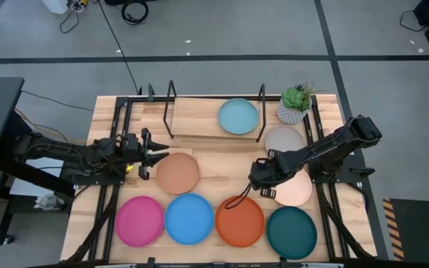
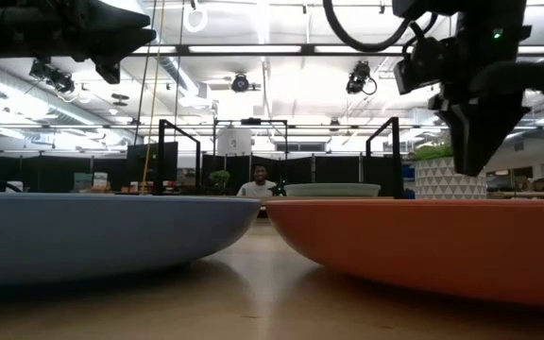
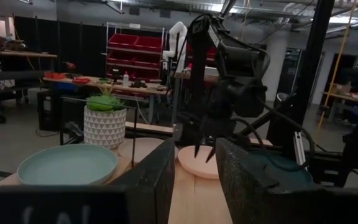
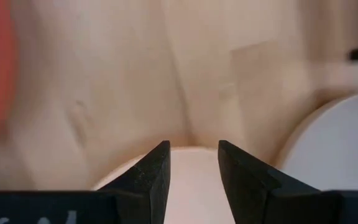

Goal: Place and stack plates onto a shelf
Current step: Stack the light orange plate on top of the light blue plate on the shelf

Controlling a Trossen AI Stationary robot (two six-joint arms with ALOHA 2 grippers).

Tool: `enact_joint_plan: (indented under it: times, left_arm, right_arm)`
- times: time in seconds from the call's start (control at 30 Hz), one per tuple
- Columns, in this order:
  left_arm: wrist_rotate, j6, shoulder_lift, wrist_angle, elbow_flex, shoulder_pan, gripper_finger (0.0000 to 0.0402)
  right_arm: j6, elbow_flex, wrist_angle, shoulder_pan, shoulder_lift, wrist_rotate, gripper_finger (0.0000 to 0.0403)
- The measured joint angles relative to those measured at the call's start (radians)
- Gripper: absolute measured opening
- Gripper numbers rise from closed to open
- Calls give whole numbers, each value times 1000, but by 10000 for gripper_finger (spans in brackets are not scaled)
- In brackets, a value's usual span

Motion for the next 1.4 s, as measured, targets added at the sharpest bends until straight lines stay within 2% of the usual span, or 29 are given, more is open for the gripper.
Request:
enact_joint_plan:
  times: [0.17,0.3,0.47,0.63,0.83,0.97,1.4]
  left_arm:
    - [0,0,0,-1,0,0,126]
    - [0,0,0,-3,1,0,126]
    - [0,7,0,-12,1,0,126]
    - [0,10,0,-11,1,0,126]
    - [0,11,0,-12,1,0,126]
    - [0,8,0,-9,1,0,126]
    - [0,0,0,-7,1,0,126]
  right_arm:
    - [180,0,11,29,7,-80,152]
    - [277,0,21,53,28,-95,171]
    - [325,0,23,63,95,-92,194]
    - [320,0,21,62,149,-112,194]
    - [317,-19,35,57,155,-134,173]
    - [292,-63,106,39,154,-178,150]
    - [112,-60,203,35,154,-185,59]
